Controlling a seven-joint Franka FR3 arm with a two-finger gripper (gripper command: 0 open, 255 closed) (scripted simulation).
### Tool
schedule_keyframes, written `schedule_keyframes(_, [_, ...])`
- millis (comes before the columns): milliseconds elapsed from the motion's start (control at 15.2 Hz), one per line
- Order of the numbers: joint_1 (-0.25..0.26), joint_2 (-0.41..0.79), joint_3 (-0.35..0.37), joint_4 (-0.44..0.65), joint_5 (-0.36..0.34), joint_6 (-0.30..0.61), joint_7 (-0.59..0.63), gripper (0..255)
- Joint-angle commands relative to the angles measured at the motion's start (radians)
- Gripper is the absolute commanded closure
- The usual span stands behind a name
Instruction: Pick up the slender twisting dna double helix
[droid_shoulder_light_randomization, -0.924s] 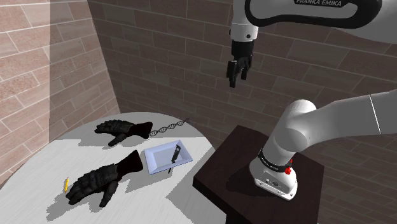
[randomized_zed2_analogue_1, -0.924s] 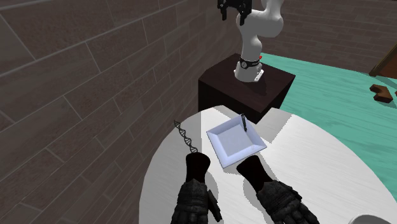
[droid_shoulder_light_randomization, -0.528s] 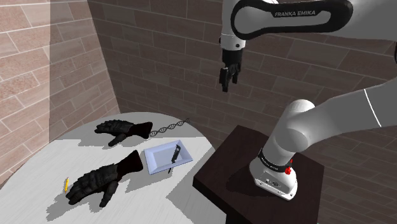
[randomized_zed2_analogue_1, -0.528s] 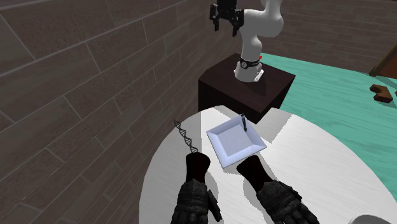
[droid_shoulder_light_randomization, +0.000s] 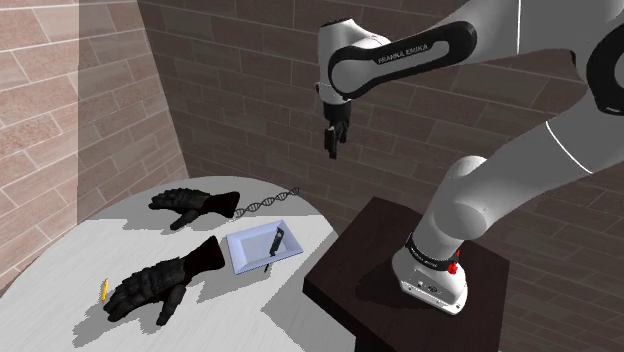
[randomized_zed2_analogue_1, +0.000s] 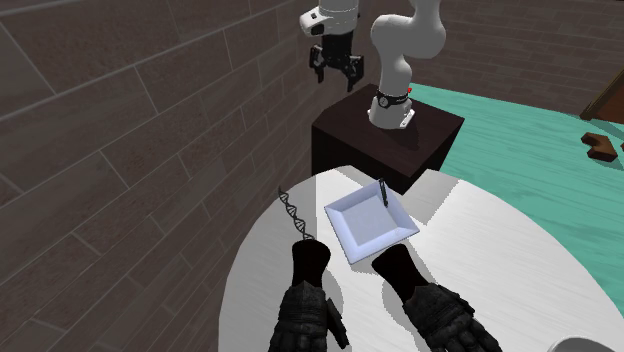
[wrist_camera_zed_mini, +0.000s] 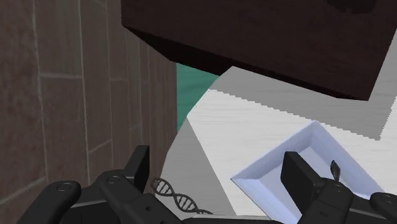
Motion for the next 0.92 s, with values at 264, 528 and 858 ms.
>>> schedule_keyframes(264, [0.018,0.234,-0.001,0.039,-0.055,0.206,-0.084,0])
schedule_keyframes(528, [0.026,0.392,0.005,0.092,-0.096,0.318,-0.127,0])
schedule_keyframes(858, [0.037,0.589,0.015,0.184,-0.158,0.432,-0.167,0])
